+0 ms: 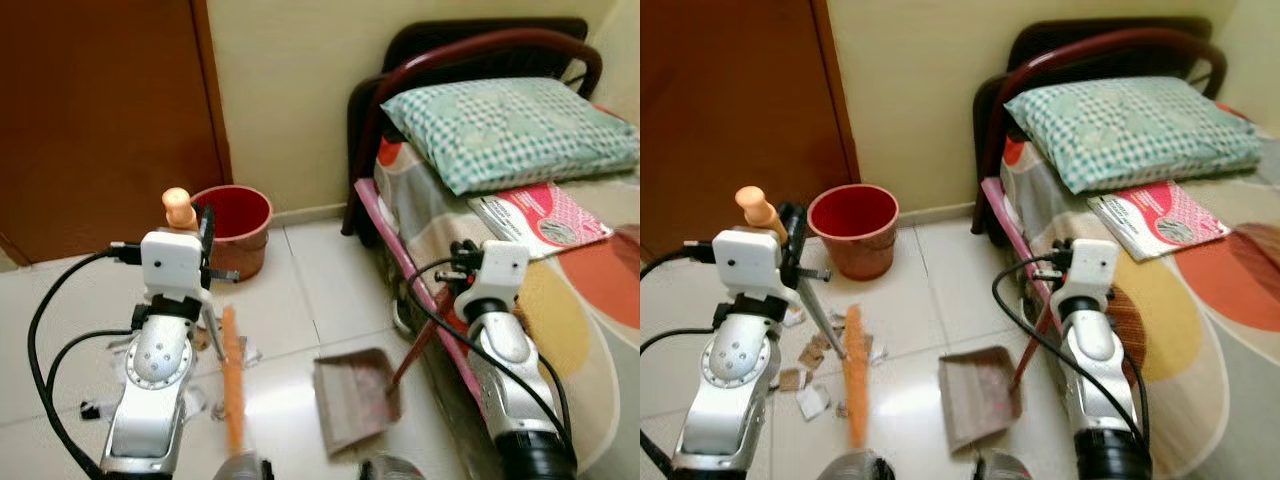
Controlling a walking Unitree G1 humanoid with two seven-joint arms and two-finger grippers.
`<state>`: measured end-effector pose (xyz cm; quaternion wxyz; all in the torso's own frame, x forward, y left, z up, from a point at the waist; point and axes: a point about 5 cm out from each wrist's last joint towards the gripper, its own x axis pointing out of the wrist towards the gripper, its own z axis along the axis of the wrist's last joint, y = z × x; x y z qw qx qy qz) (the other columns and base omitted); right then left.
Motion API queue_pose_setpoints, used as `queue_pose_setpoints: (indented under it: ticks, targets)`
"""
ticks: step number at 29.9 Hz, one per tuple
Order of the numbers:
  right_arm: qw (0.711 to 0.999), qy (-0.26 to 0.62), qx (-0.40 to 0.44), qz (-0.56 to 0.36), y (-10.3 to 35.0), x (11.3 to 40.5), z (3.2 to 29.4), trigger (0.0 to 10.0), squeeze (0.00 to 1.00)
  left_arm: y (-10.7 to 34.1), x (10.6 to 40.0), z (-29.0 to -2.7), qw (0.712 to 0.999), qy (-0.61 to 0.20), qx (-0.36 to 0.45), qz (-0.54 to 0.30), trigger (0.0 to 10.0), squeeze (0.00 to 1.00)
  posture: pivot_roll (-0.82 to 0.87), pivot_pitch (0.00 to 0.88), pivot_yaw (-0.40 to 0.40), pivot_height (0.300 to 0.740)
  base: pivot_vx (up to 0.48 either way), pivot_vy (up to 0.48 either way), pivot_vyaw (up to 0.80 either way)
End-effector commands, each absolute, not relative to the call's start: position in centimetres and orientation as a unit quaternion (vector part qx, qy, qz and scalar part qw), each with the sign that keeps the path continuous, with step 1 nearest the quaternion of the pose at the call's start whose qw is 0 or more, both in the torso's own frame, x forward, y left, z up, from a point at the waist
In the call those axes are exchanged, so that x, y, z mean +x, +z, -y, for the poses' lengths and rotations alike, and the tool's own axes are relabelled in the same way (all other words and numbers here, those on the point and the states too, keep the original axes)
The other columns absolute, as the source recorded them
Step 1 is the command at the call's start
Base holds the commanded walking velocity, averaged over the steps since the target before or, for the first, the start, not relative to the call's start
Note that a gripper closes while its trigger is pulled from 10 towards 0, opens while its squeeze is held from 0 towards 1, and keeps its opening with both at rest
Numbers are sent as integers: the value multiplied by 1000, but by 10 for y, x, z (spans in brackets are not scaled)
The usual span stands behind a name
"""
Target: Sweep floor
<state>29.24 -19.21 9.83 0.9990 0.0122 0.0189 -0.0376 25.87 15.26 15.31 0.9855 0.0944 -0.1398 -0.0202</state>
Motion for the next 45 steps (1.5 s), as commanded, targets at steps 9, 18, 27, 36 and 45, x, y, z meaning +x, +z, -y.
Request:
queue_pose_setpoints:
  ticks: [9, 18, 27, 36, 45]
  targets:
    - [999, -40, 11, -3, 103, 298, 192, 10000, 0, 168, 258, -142, 978, -47, 100, 177, 10000, 0, -68, 64, -8, 740, 0, 0, 0]
    - [999, -36, 6, 1, 103, 303, 182, 10000, 0, 162, 259, -134, 978, -79, 101, 167, 10000, 0, -60, 75, -11, 740, 0, 0, 0]
    - [996, -62, -4, -61, 88, 303, 189, 10000, 0, 141, 267, -120, 978, -103, 114, 139, 10000, 0, -73, 93, -14, 740, 0, 0, 0]
    - [981, -69, -23, -181, 62, 279, 203, 10000, 0, 137, 267, -117, 979, -109, 108, 134, 10000, 0, -88, 103, -10, 740, 0, 0, 0]
    - [958, -36, 6, -285, 58, 257, 207, 10000, 0, 136, 270, -113, 980, -111, 98, 129, 10000, 0, -91, 105, -15, 740, 0, 0, 0]
